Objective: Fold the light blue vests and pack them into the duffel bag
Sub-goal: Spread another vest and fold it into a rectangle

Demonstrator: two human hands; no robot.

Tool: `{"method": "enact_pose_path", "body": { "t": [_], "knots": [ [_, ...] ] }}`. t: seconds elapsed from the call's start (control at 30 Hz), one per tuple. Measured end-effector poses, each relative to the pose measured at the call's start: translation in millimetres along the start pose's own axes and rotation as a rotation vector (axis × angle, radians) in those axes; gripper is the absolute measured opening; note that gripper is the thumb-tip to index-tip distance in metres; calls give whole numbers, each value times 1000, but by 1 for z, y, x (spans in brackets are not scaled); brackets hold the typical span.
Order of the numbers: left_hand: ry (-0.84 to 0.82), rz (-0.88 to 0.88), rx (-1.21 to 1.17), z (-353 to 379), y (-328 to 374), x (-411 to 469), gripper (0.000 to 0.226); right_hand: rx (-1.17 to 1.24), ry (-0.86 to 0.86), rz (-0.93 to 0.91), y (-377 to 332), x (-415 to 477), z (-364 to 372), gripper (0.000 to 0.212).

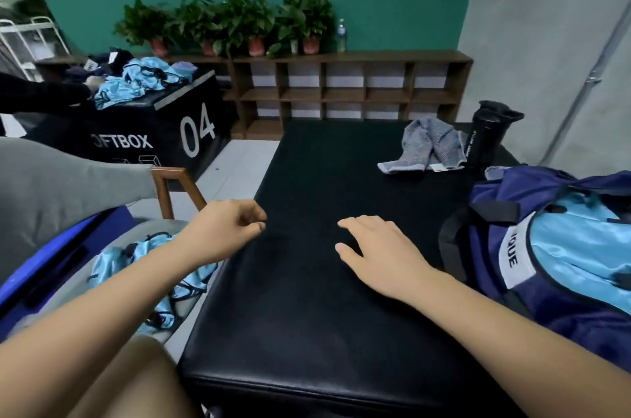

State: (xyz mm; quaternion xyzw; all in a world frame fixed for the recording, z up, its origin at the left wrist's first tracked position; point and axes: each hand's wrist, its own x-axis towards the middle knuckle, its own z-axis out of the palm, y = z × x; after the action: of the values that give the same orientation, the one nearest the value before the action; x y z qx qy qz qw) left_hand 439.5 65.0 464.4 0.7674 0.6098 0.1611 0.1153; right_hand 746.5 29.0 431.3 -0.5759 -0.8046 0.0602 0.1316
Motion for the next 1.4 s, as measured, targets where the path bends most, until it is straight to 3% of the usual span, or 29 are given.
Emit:
{"method": "enact_pose_path", "body": {
  "t": [0.33,0.5,0.7,0.9,1.03,1.2,1.4],
  "knots": [
    [-26,-219,62,5,-136,-21,18,61,-106,-55,-55,27,73,52],
    [-58,-393,159,25,-199,-18,41,48,-56,-64,-58,27,99,52],
    [-6,-590,344,45,-261,-25,49,21,-14,-60,-57,22,107,54],
    [-23,-615,312,50,-263,-32,21,3,-12,-51,-58,21,107,55],
    [62,-606,296,42,-256,-28,47,3,-5,-48,-58,22,109,55],
    [199,-585,196,3,-239,-19,24,-2,-2,-48,-58,21,109,55],
    [385,-535,105,-55,-210,-8,12,-8,6,-57,-59,21,107,55]
  ]
}}
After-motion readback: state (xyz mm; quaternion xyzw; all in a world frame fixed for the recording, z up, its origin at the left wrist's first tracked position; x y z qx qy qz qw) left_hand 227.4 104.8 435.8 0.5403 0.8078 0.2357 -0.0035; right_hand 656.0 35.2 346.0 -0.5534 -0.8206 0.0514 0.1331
